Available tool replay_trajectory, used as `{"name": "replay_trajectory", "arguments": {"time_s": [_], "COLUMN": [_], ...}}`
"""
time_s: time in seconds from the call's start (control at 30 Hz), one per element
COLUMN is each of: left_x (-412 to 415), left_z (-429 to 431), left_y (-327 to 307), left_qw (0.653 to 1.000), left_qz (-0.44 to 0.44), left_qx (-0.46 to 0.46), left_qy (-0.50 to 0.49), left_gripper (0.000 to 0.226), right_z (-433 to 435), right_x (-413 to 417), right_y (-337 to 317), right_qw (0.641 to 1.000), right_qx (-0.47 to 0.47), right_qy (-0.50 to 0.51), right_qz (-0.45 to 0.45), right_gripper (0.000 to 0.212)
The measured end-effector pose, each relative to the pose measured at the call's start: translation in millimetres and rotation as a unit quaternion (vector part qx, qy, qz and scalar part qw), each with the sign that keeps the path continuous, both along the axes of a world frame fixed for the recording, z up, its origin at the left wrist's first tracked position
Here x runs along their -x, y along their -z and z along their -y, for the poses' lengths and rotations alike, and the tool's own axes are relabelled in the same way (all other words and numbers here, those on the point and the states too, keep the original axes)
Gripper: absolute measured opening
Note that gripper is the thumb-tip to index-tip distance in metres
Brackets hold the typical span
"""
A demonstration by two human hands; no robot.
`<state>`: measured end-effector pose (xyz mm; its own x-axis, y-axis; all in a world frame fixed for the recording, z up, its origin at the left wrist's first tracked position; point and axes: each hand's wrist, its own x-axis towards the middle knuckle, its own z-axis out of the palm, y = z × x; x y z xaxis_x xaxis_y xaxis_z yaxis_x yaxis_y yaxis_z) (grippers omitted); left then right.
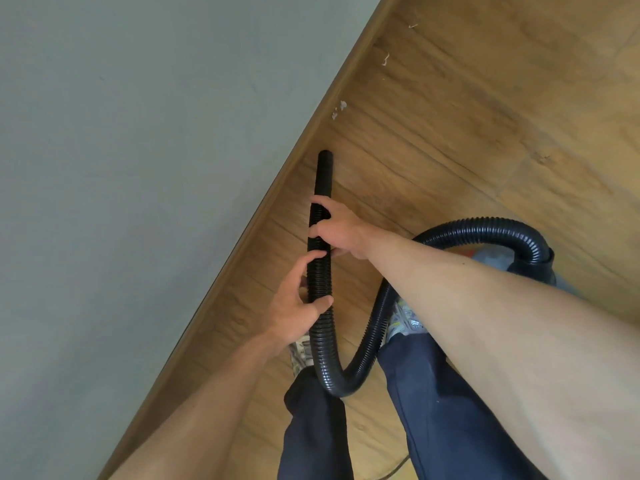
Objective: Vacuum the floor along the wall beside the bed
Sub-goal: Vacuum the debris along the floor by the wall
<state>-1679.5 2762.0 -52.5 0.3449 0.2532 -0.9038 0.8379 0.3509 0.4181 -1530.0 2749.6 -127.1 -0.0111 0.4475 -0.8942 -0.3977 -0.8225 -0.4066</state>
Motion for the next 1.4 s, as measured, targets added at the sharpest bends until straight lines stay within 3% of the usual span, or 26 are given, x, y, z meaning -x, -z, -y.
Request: {"name": "replay_trajectory", "arguments": {"time_s": [0.97,1.4], "left_x": [-63,-107], "left_z": [-30,-24], "left_y": [28,11], "left_qw": [0.997,0.99], "left_qz": [0.058,0.047], "left_qx": [-0.035,0.001], "left_qy": [0.045,0.131], "left_gripper": [0.069,0.069], "right_z": [-26,2], "right_x": [-69,-105], "right_y": [12,6], "right_qw": [0.998,0.996], "right_qx": [-0.013,-0.002], "right_qy": [0.026,0.07], "right_qz": [0.056,0.058], "right_gripper": [0.067,0.063]}}
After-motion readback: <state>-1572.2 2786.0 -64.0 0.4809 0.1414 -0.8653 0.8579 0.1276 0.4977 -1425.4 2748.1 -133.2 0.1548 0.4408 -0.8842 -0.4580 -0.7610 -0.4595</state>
